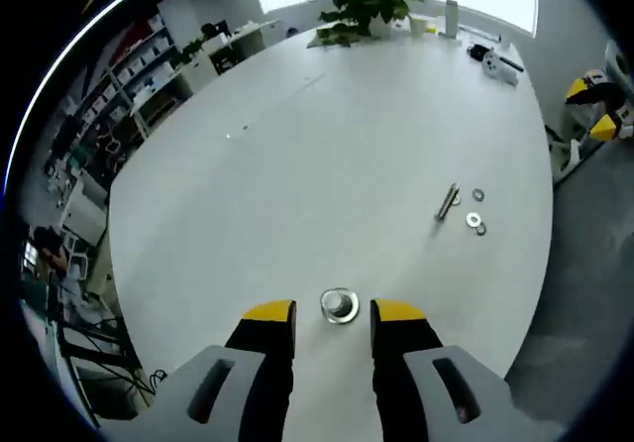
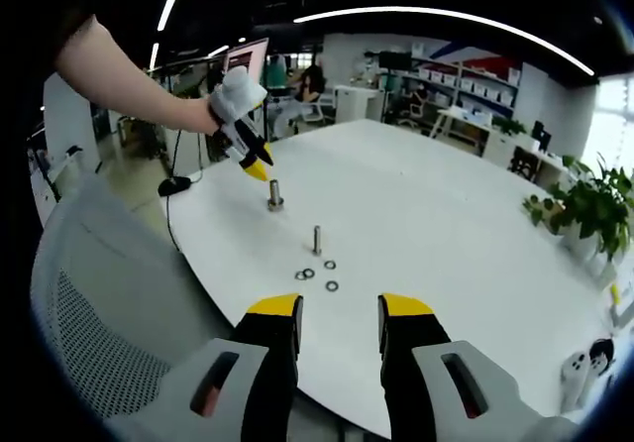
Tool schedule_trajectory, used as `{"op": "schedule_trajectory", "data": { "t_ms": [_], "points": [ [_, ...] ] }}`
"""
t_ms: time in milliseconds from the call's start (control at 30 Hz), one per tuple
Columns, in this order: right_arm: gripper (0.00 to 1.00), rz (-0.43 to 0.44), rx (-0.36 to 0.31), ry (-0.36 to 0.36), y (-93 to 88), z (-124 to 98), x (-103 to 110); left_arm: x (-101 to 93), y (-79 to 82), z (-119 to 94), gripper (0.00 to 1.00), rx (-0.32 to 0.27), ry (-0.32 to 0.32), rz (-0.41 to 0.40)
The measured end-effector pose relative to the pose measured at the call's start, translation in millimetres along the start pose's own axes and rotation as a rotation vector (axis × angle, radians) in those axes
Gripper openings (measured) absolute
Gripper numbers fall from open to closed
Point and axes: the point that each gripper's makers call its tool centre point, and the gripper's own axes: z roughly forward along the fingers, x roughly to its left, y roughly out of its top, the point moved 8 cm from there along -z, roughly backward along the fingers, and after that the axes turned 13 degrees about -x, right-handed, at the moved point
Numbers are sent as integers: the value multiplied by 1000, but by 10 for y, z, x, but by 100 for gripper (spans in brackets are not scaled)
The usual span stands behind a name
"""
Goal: Place the washer onto the threaded stud by aligning its center hole with the stud, sliding it down to the base, and recovering from edge contact or off-axis alignment until the washer reaches the visible bottom stop.
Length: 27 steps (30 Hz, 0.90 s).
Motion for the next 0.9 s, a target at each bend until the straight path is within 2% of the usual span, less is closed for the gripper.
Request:
{"op": "schedule_trajectory", "data": {
  "t_ms": [67, 133, 300, 533, 600, 667, 900],
  "points": [
    [33, -3, 3, 3, -1, 4, 6, -82, 35, -64, 31, -55, 10, -6],
    [33, -8, 7, 5, -4, 6, 14, -180, 30, -161, 31, -71, 17, -13],
    [33, -15, 11, -14, -8, -1, -10, -390, 23, -319, 30, -178, 37, -115],
    [33, -26, 23, -5, -20, 5, 13, -771, -5, -595, 33, -246, 56, -172],
    [33, -18, 21, -18, -19, -1, -4, -826, -17, -669, 36, -265, 71, -185],
    [33, -2, 21, -33, -25, -7, -30, -876, -9, -743, 36, -308, 85, -241],
    [34, -5, 47, -46, -57, -5, -37, -1028, -47, -931, 37, -360, 110, -271]
  ]
}}
